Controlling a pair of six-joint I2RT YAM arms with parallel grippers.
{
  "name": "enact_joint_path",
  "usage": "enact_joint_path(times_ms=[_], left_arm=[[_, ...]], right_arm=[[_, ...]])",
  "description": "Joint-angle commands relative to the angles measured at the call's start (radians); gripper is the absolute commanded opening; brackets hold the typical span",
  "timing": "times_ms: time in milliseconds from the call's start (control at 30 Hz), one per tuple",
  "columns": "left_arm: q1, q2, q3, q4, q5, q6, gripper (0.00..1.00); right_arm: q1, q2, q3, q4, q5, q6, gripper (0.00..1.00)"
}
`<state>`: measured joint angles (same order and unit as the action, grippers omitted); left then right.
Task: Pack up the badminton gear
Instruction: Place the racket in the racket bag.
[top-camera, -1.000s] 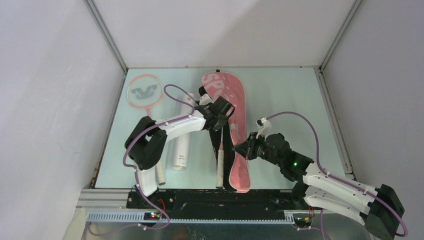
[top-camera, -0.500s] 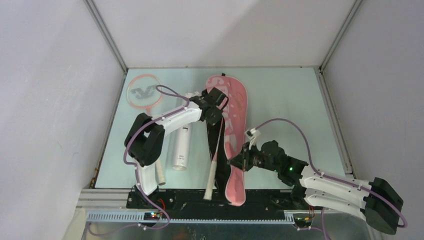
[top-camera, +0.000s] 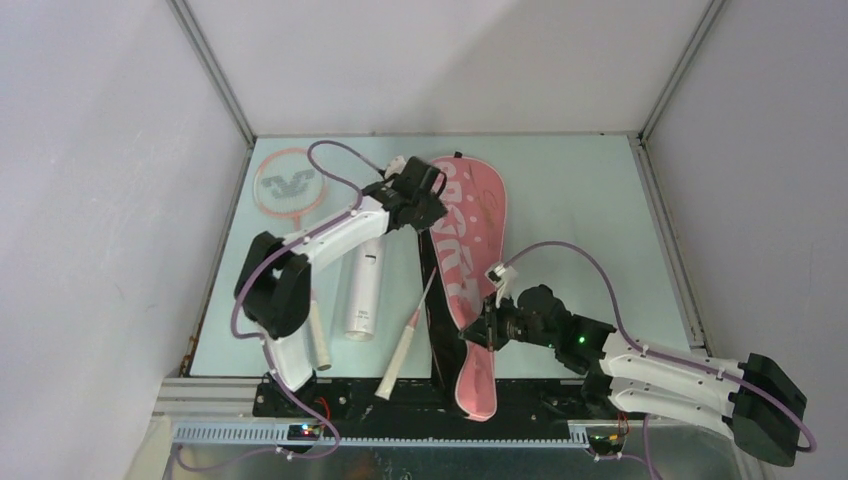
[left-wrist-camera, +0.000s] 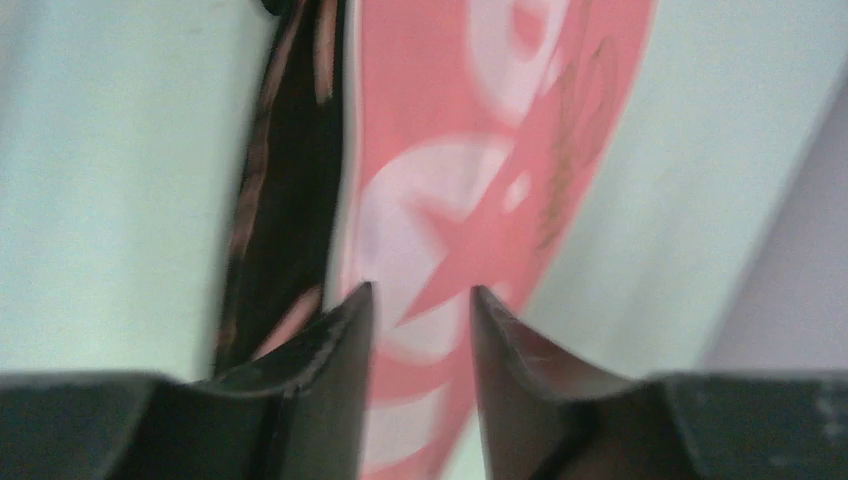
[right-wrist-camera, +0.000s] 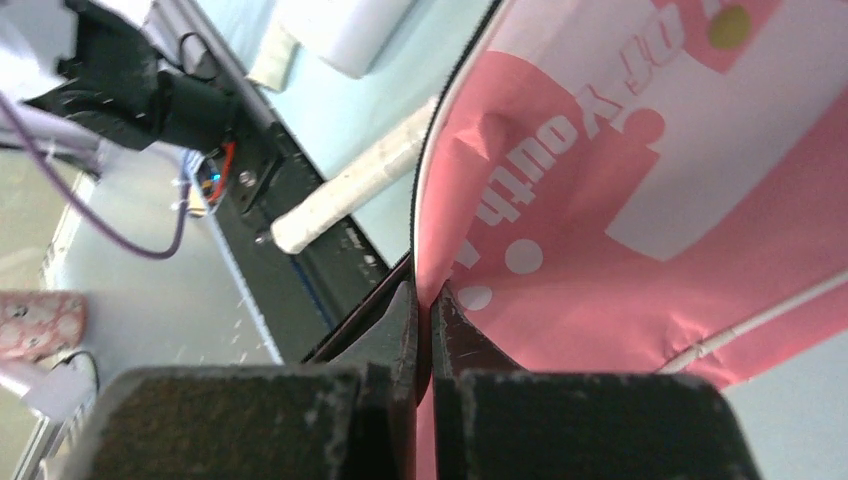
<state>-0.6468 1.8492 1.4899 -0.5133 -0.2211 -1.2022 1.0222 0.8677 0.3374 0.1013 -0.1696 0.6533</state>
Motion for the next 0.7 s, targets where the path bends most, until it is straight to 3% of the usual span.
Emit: enact_joint_path(times_ms=[0,33,100,233,333,433,667], left_arm=[[-0.024,-0.249,-0.209,-0.036,0.100,0.400,0.69],[-0.033,-0.350,-0.254,-0.046,0.096,0.434,0.86],[-0.067,-0.497,-0.376,-0.118,0.070,0.520,0.98],[-0.119,-0.702,-0.585,-0.206,0.224,0.585,1.00],[-0.186,-0.746,-0.746,-0.158,0.316,0.551,1.00],[-0.226,-0.701,-0.827,-0.086,0.330,0.519,0.98],[-0.280,-0.500,-0.833,0.058,0.245,0.476,0.87]], right_arm=[[-0.053,-0.029,0.013,-0.063,0.084,-0.018,0.00],[-0.070,-0.034,0.012,-0.079,0.085,-0.021,0.00],[-0.098,-0.041,0.010,-0.091,0.070,-0.031,0.00],[-0.145,-0.042,0.002,-0.080,0.017,-0.068,0.00],[-0.164,-0.036,0.002,-0.064,-0.030,-0.070,0.00],[-0.165,-0.034,-0.009,-0.046,-0.057,-0.068,0.00],[-0.166,-0.048,-0.034,0.000,-0.059,-0.057,0.00]])
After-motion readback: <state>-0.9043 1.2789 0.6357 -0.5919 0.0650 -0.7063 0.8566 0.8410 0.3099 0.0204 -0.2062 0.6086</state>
